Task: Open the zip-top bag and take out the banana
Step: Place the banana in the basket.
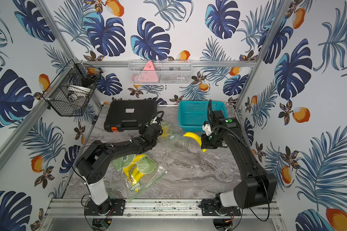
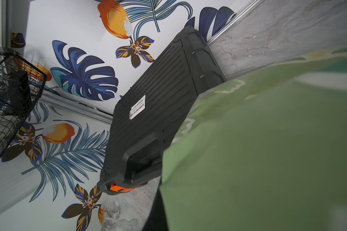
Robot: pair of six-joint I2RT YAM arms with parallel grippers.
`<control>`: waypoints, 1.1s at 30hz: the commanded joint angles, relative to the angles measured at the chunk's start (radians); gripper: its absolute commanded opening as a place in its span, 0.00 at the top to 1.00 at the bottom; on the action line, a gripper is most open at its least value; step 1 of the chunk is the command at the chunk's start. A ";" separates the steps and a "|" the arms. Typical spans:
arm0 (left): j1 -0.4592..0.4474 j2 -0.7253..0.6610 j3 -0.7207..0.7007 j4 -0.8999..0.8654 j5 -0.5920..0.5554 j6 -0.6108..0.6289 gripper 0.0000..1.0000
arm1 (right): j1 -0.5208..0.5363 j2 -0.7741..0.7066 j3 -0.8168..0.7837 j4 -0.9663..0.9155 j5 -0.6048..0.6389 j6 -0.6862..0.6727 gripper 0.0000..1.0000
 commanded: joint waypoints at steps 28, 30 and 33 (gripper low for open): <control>-0.005 -0.133 0.001 -0.286 0.254 -0.245 1.00 | -0.116 0.358 0.201 0.693 0.180 0.123 0.15; -0.004 -0.129 -0.002 -0.281 0.263 -0.239 1.00 | -0.115 0.263 0.144 0.644 0.158 0.110 0.18; 0.002 -0.116 0.010 -0.300 0.282 -0.243 1.00 | -0.111 0.145 0.023 0.555 0.061 0.116 0.28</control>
